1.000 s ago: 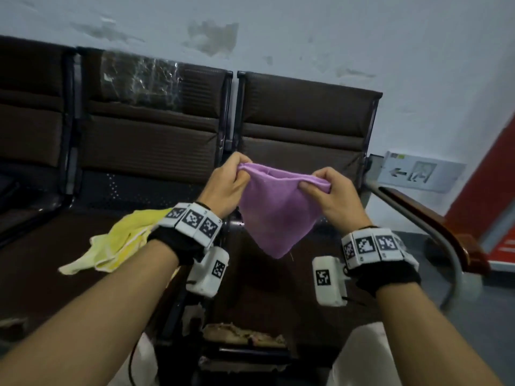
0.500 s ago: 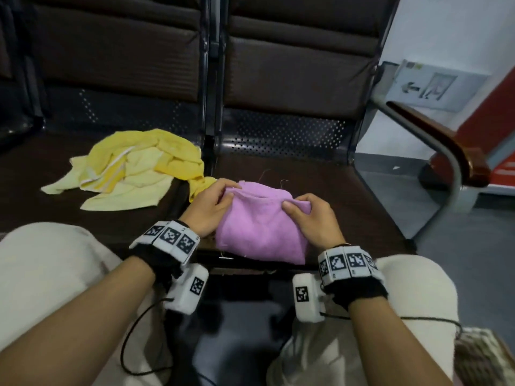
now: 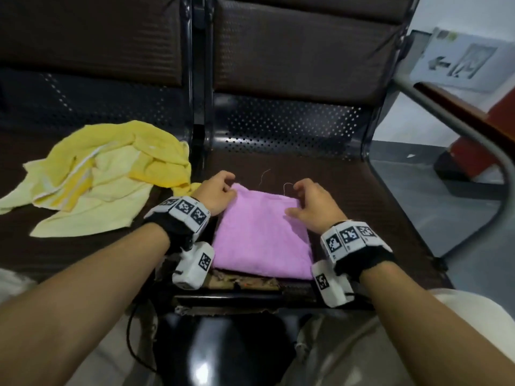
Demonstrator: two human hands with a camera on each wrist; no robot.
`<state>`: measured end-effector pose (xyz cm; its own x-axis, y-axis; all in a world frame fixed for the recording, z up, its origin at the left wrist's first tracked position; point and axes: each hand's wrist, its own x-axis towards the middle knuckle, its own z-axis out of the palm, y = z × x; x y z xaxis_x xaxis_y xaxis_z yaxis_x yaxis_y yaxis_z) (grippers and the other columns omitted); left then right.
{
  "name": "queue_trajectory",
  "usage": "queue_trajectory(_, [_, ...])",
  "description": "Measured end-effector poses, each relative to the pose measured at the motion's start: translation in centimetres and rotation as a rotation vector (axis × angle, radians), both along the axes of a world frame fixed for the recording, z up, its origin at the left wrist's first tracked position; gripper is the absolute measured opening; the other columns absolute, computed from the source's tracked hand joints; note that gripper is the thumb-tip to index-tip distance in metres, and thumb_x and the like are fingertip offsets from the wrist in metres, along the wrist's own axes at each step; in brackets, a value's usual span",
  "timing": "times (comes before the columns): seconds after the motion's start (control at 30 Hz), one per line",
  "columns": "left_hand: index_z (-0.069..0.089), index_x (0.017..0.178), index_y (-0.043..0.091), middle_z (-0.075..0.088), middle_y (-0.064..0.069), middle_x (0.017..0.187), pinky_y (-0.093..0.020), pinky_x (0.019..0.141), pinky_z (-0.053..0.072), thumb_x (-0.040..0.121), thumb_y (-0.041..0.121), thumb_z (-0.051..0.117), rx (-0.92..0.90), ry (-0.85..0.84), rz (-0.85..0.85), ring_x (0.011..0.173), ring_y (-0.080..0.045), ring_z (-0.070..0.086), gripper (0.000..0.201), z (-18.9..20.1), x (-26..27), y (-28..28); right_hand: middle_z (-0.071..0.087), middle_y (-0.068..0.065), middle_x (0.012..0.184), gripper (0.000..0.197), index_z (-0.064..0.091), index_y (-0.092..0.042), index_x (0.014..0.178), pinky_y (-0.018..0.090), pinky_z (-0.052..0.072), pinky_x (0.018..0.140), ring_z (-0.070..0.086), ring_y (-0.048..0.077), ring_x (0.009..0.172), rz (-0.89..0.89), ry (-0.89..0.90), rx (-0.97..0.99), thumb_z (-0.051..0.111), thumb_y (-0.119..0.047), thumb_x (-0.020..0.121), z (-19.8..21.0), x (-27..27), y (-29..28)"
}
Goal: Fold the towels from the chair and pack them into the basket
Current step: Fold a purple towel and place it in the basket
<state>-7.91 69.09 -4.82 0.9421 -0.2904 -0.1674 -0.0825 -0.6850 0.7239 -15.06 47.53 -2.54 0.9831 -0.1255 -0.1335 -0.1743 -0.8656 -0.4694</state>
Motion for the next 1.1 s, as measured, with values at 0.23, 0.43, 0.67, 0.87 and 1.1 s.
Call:
queue_trajectory(0.23, [0.053, 0.118, 0.010, 0.037, -0.007, 0.127, -0.018, 0.096, 0.032, 0.080, 0.013, 0.068, 0.003, -0.155, -0.076, 0.115, -0.019, 0.045, 0.042, -1.0, -3.1, 1.8, 0.049, -0.006, 0.105, 0.062, 0.051, -0.026, 0.111, 0.033, 0.044, 0.086, 0.045, 0.014, 0.101, 0.449, 0.280, -0.215, 0.074, -0.060, 0.065, 0.9, -5.8, 1.5])
queue_trajectory(0.43, [0.061, 0.114, 0.024, 0.057, 0.008, 0.113, -0.032, 0.102, 0.035, 0.075, 0.054, 0.067, 0.200, -0.188, -0.564, 0.109, -0.011, 0.045, 0.050, 0.6, -8.5, 2.6, 0.058, -0.001, 0.118, 0.031, 0.055, -0.024, 0.116, 0.034, 0.044, 0.088, 0.053, 0.024, 0.113, 0.441, 0.042, -0.343, 0.055, -0.027, 0.085, 1.5, -7.7, 2.2])
queue_trajectory(0.67, [0.042, 0.075, 0.018, 0.049, 0.000, 0.071, -0.042, 0.072, 0.045, 0.082, 0.017, 0.051, 0.316, -0.273, -0.533, 0.081, -0.031, 0.055, 0.011, 2.8, -11.0, 2.7, 0.055, -0.001, 0.084, 0.024, 0.061, -0.014, 0.109, 0.026, 0.040, 0.077, 0.047, 0.019, 0.080, 0.397, -0.021, -0.031, 0.051, -0.012, 0.088, 2.1, -10.7, 1.3])
queue_trajectory(0.87, [0.056, 0.103, 0.008, 0.066, -0.009, 0.100, -0.032, 0.082, 0.046, 0.086, 0.008, 0.049, 0.163, -0.121, -0.455, 0.095, -0.025, 0.061, 0.019, 3.7, -11.0, 2.7, 0.064, -0.003, 0.110, 0.059, 0.056, -0.019, 0.124, 0.020, 0.040, 0.086, 0.058, 0.012, 0.101, 0.392, 0.065, 0.070, 0.077, -0.041, 0.074, 1.9, -12.1, 0.4])
queue_trajectory(1.1, [0.054, 0.096, 0.008, 0.060, -0.012, 0.100, -0.036, 0.084, 0.043, 0.087, 0.007, 0.054, 0.229, -0.045, -0.375, 0.097, -0.027, 0.057, 0.009, 2.8, -7.4, 1.9, 0.066, 0.001, 0.098, 0.034, 0.061, -0.015, 0.107, 0.026, 0.042, 0.079, 0.060, 0.020, 0.095, 0.169, -0.068, 0.167, 0.073, -0.032, 0.081, 0.9, -7.7, -0.2])
